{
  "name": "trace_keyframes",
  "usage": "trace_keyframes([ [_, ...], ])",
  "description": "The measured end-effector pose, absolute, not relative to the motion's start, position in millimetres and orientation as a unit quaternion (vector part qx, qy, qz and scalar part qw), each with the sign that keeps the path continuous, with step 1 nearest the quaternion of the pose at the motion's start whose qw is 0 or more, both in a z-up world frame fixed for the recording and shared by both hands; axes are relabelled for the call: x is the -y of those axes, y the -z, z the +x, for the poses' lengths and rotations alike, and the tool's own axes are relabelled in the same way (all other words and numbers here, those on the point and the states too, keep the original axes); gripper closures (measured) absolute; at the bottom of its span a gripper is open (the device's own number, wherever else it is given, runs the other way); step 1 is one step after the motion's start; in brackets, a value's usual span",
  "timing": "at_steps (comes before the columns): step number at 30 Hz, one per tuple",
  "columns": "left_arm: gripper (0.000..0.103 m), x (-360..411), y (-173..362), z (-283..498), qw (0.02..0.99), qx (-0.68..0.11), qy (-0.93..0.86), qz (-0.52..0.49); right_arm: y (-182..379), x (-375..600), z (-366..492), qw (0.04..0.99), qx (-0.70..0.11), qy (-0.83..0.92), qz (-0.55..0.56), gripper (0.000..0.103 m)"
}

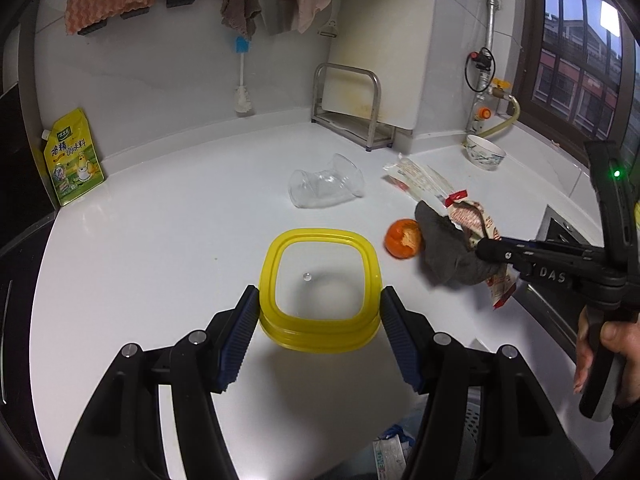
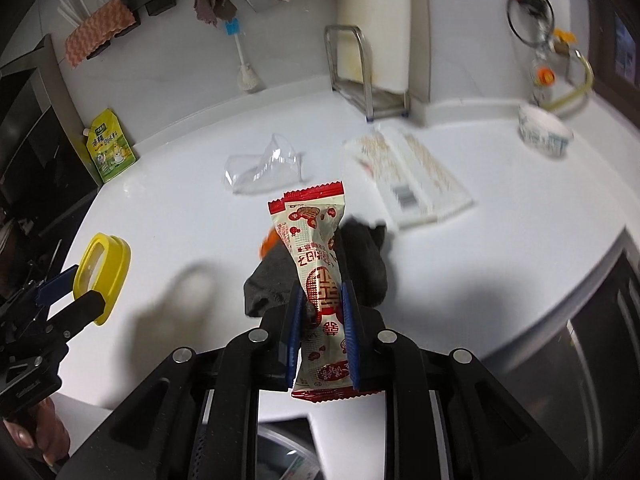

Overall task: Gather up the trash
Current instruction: 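Lift the wrapper with the right gripper, dragging the grey cloth along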

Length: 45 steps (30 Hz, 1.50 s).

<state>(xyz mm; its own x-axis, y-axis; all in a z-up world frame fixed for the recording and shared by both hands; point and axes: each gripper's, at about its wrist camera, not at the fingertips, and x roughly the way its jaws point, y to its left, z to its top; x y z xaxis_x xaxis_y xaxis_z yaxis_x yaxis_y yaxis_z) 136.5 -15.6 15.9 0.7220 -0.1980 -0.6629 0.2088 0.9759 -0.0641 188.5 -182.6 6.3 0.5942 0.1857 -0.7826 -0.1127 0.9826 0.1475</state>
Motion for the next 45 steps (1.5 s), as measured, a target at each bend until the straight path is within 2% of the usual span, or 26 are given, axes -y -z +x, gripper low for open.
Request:
trace_keyframes([
  [7, 0.043, 19.9, -14.5, 116.6, 0.925, -0.361, 0.116, 0.012, 16.4, 190.6, 171.5, 0.889, -0.45, -0.064, 0.062, 0.084],
  [17, 0.043, 19.7, -15.9, 110.5, 0.925, -0.362, 0.117, 0.014, 25.1, 191.6, 169.3, 0.88, -0.469, -0.057, 0.054, 0.079],
  [19, 0.043, 20.3, -15.8, 109.1, 0.925, -0.361, 0.118, 0.014, 24.9, 191.6, 167.3, 0.88, -0.469, -0.054, 0.049, 0.076],
  [21, 0.043, 20.9, -16.1, 109.3, 0.925, -0.362, 0.119, 0.015, 24.3, 193.5, 164.6, 0.881, -0.467, -0.051, 0.052, 0.064],
  [23, 0.043, 20.5, -16.8, 109.4, 0.924, -0.362, 0.12, 0.015, 22.8, 195.8, 161.5, 0.884, -0.463, -0.046, 0.051, 0.064],
  [25, 0.043, 20.4, -17.0, 109.7, 0.924, -0.362, 0.12, 0.014, 21.7, 198.2, 158.1, 0.886, -0.459, -0.041, 0.048, 0.065],
  [27, 0.043, 20.7, -17.7, 109.3, 0.924, -0.362, 0.12, 0.015, 22.2, 200.0, 155.7, 0.886, -0.459, -0.041, 0.049, 0.083],
  [30, 0.043, 21.9, -18.7, 106.3, 0.924, -0.362, 0.121, 0.014, 23.3, 202.4, 153.0, 0.884, -0.463, -0.043, 0.055, 0.087],
  [45, 0.043, 24.7, -22.8, 89.1, 0.925, -0.358, 0.125, 0.018, 15.1, 211.8, 132.4, 0.887, -0.452, -0.037, 0.091, 0.09],
])
